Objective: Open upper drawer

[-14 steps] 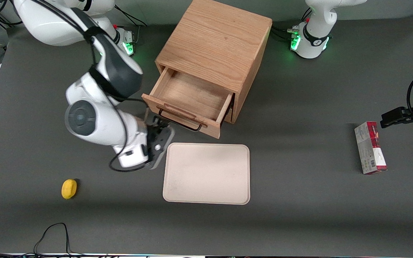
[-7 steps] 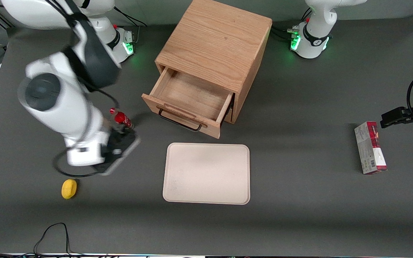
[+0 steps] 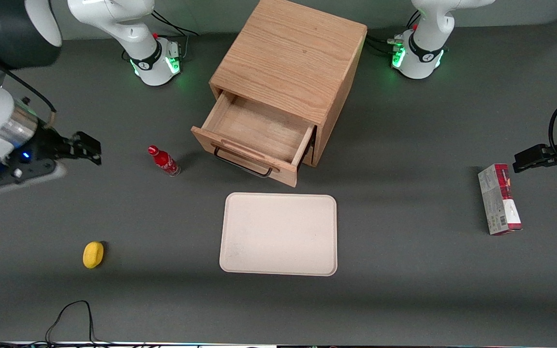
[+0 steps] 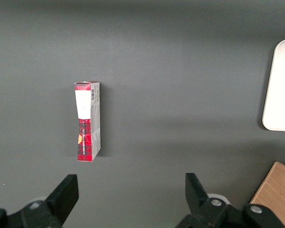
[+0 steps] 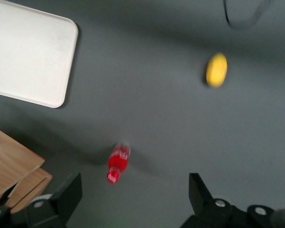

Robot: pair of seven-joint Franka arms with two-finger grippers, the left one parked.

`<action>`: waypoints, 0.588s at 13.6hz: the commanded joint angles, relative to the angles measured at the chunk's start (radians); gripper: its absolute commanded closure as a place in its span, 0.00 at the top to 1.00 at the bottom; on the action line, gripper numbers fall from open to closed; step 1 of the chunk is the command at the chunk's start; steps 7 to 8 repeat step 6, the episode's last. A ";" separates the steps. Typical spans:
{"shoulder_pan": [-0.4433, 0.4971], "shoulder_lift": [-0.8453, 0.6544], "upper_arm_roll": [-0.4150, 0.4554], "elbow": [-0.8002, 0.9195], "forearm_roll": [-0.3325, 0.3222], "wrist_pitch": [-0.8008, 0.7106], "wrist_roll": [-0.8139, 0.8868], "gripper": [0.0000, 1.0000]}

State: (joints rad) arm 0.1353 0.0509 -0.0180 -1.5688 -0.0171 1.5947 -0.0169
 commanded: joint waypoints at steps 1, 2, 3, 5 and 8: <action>0.012 -0.166 -0.063 -0.189 0.048 0.045 0.074 1.00; 0.012 -0.166 -0.075 -0.183 0.048 0.044 0.069 1.00; 0.012 -0.166 -0.076 -0.180 0.046 0.045 0.071 1.00; 0.009 -0.155 -0.079 -0.166 0.039 0.047 0.071 1.00; 0.009 -0.154 -0.089 -0.166 0.037 0.045 0.071 1.00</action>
